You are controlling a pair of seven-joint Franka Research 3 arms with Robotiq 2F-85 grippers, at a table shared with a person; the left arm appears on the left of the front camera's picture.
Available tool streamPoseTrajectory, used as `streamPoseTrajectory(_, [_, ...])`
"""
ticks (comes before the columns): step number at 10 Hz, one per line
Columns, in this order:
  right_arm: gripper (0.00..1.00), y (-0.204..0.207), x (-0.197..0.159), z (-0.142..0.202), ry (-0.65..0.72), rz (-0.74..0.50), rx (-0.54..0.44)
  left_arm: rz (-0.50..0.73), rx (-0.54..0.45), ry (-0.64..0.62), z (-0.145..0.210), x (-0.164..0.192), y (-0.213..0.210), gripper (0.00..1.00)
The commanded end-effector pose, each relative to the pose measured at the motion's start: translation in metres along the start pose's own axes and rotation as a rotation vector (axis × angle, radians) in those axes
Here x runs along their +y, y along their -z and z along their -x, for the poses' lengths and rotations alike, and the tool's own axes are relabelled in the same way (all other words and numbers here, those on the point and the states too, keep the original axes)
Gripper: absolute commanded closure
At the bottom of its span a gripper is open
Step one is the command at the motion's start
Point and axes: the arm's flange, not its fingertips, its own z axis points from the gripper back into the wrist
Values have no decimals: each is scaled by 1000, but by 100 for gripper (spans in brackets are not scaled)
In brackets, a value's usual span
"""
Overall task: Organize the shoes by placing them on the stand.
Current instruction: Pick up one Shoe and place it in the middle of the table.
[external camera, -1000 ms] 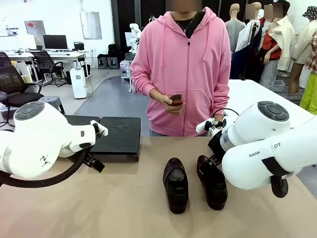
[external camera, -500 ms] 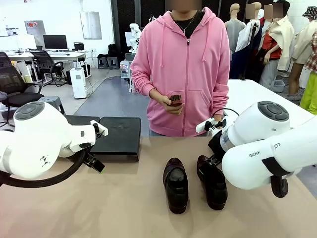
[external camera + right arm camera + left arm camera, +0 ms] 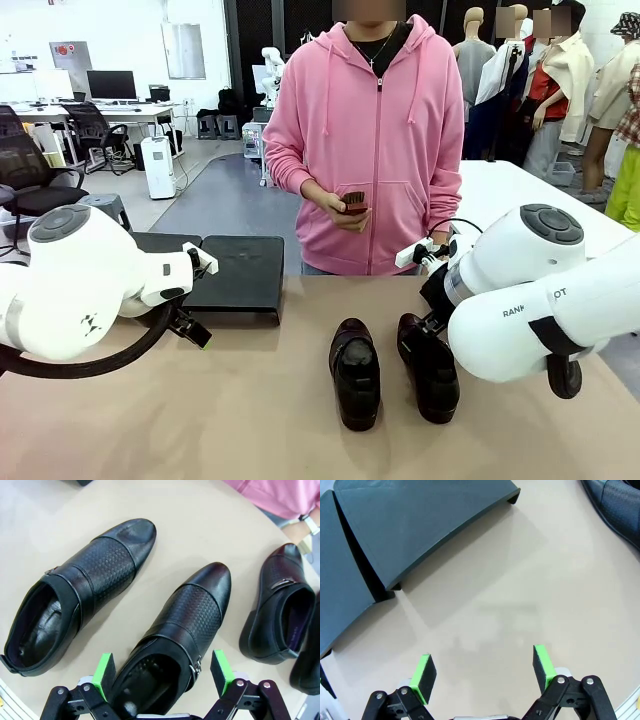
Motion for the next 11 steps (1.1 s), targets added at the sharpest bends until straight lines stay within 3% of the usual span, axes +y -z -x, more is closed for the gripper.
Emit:
streamPoseTrajectory(1, [0,0,0,0,1,0,-1,0,0,0,0,0,0,0])
streamPoseTrajectory(2, [0,0,0,0,0,0,0,0,0,0,0,0,0,0])
streamPoseTrajectory(3, [0,-50,-10,-4,52,-31,-38,43,-11,8,-13,2,-51,0])
streamPoseTrajectory(4, [0,-100,-15,-1,129,-40,-7,112,75,-27,-17,-4,-111,0])
streamPoseTrajectory(5, [0,-146,-13,8,198,-125,-8,162,70,6,-8,-10,-160,0])
streamPoseTrajectory(8, [0,-244,-20,84,311,-224,-111,298,66,95,60,1,-242,0])
streamPoseTrajectory(11, [0,-268,-69,163,530,-239,-242,453,-130,-119,136,49,-262,0])
